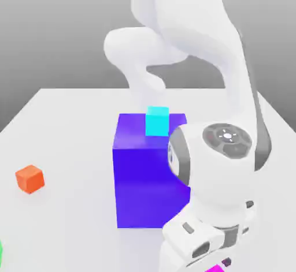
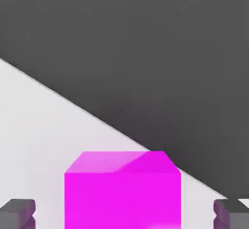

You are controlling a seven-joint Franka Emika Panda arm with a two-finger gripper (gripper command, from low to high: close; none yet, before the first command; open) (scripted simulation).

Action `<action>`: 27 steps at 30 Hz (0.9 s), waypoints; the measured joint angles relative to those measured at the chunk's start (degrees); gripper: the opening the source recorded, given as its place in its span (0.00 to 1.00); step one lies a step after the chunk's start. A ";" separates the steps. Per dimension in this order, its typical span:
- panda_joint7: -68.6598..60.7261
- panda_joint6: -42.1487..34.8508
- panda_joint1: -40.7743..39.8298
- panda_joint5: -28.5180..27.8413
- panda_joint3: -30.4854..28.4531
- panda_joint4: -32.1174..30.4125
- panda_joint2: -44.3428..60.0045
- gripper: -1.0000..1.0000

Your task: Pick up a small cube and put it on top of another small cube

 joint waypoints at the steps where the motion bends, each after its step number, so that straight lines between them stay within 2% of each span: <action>1: 0.00 -0.01 0.00 0.00 0.00 0.00 0.00 0.00; 5: 0.01 0.01 -0.04 -0.04 0.04 0.01 0.08 0.00; 9: -0.34 -5.43 -0.31 0.50 0.38 -1.50 -6.87 0.00; 22: 15.21 -13.18 -16.11 11.16 -17.13 1.84 -10.07 0.00; 26: 18.54 -11.18 -23.33 17.84 -20.35 5.63 -3.30 0.00; 27: 18.78 -10.45 -24.56 19.05 -20.39 6.36 -1.67 1.00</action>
